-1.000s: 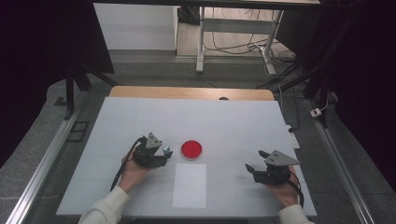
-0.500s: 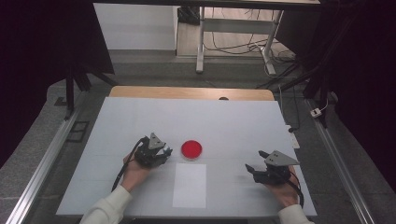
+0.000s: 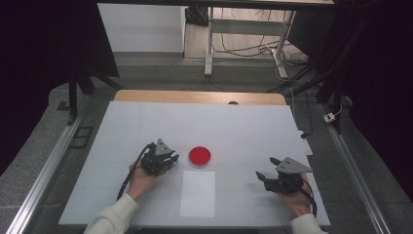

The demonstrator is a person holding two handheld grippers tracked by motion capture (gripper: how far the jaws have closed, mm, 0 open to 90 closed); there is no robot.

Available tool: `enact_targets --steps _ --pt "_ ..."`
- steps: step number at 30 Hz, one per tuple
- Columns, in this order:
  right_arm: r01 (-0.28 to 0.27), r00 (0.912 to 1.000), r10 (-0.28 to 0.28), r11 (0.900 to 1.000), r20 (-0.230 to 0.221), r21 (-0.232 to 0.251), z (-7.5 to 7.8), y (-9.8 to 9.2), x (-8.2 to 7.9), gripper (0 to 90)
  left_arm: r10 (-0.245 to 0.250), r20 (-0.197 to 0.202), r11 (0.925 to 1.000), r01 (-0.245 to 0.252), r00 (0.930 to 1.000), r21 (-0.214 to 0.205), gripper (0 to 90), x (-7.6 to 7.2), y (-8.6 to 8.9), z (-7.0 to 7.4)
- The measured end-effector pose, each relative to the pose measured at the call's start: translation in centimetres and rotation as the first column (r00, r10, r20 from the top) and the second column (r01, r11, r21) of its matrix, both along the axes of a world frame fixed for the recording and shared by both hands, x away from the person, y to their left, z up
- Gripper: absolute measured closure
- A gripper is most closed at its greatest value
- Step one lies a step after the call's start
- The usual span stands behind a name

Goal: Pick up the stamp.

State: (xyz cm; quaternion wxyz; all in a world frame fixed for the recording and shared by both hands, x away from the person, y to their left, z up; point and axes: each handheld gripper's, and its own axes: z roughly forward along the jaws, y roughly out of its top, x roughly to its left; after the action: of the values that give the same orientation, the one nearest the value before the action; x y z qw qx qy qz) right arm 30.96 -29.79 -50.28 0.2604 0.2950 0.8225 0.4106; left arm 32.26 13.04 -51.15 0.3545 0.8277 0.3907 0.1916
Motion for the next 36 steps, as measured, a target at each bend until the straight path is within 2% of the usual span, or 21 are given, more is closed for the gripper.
enact_targets --steps 5,17,36 --pt "-0.001 1.0000 0.001 1.0000 0.002 -0.002 0.0 0.0 0.0 25.1 0.003 0.007 1.0000 -0.003 1.0000 -0.005 75.4 -0.1 0.1 0.1" --pt "0.013 0.9999 -0.013 0.9999 0.008 -0.006 -0.1 0.0 0.0 26.2 -0.012 0.022 0.9968 0.014 0.9997 -0.079 75.4 -0.4 0.8 1.3" --pt "0.019 0.9998 -0.019 0.9998 0.008 0.010 -0.1 -0.1 -0.1 26.5 -0.037 0.040 0.9856 0.043 0.9985 -0.164 75.4 -0.9 1.5 3.1"
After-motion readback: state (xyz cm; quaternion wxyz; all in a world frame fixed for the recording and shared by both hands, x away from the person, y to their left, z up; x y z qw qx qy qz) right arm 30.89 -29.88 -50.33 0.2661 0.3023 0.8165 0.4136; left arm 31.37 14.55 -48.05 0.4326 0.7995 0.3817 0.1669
